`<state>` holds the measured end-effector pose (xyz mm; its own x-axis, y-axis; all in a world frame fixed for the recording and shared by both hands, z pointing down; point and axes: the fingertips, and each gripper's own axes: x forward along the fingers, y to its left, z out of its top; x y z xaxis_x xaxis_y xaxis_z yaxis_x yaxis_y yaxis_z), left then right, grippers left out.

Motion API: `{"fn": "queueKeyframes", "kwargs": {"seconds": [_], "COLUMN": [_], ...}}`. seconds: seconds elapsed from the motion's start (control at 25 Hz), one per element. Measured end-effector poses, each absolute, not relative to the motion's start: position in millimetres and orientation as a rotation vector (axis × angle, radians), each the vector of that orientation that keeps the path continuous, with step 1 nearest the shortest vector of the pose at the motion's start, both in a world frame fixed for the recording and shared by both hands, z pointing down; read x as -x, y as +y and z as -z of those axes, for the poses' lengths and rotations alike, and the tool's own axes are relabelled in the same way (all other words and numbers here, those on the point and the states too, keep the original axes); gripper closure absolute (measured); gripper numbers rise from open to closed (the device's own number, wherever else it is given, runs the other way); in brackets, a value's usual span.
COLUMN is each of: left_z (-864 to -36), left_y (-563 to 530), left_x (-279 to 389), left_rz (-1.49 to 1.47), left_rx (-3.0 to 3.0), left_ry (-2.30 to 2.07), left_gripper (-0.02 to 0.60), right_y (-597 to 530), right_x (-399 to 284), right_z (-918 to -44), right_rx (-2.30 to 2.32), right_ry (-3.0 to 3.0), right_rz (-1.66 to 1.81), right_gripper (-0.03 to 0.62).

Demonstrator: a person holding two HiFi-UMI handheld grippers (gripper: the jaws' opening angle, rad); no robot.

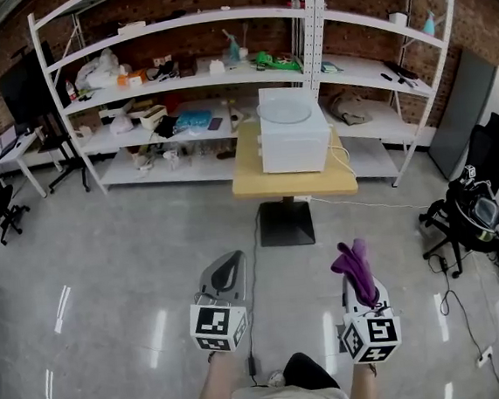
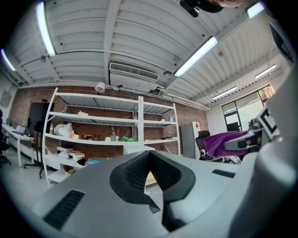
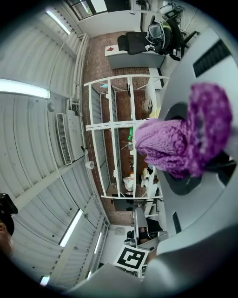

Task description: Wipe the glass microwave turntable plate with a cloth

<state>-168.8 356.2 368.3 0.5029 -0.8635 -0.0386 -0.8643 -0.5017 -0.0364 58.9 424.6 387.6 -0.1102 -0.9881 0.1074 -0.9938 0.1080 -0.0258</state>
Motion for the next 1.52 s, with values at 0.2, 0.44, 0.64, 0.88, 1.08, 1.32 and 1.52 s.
{"fn": "queueKeyframes", "kwargs": {"seconds": [0.2, 0.44, 0.64, 0.88, 1.08, 1.32, 1.52], "left_z": [-367.8, -374.5, -377.6, -372.1, -360.3, -353.5, -353.3], "left_y": [332.6, 289.6, 218.2, 99.1, 14.6, -52.0, -101.9], "left_x": [164.0, 134.1, 112.3, 87.2, 64.4, 67.0, 71.0], "left_rz": [-0.031, -0.012, -0.013, 0.021, 0.011, 0.012, 0.015], "left_rx": [2.7, 2.723, 2.714, 2.69, 2.666, 2.635, 2.616], "left_ry": [1.533, 1.481, 1.465, 1.485, 1.487, 1.544, 1.596], "left_gripper": [0.58, 0.58, 0.58, 0.58, 0.58, 0.58, 0.58], "right_y": [409.3, 361.8, 281.9, 161.7, 66.1, -5.4, -46.6], "right_x": [-62.0, -86.6, -108.4, -126.7, -140.1, -140.0, -152.1], "right_z": [-390.5, -395.9, -397.5, -378.2, -373.5, -368.3, -372.6], "right_rx": [-2.048, -2.088, -2.091, -2.041, -1.996, -1.942, -1.95], "right_ry": [-2.269, -2.276, -2.269, -2.311, -2.339, -2.387, -2.392], "right_rz": [-0.155, -0.167, -0.139, -0.056, -0.044, -0.017, -0.045], "right_gripper": [0.537, 0.537, 0.537, 0.537, 0.537, 0.537, 0.537]}}
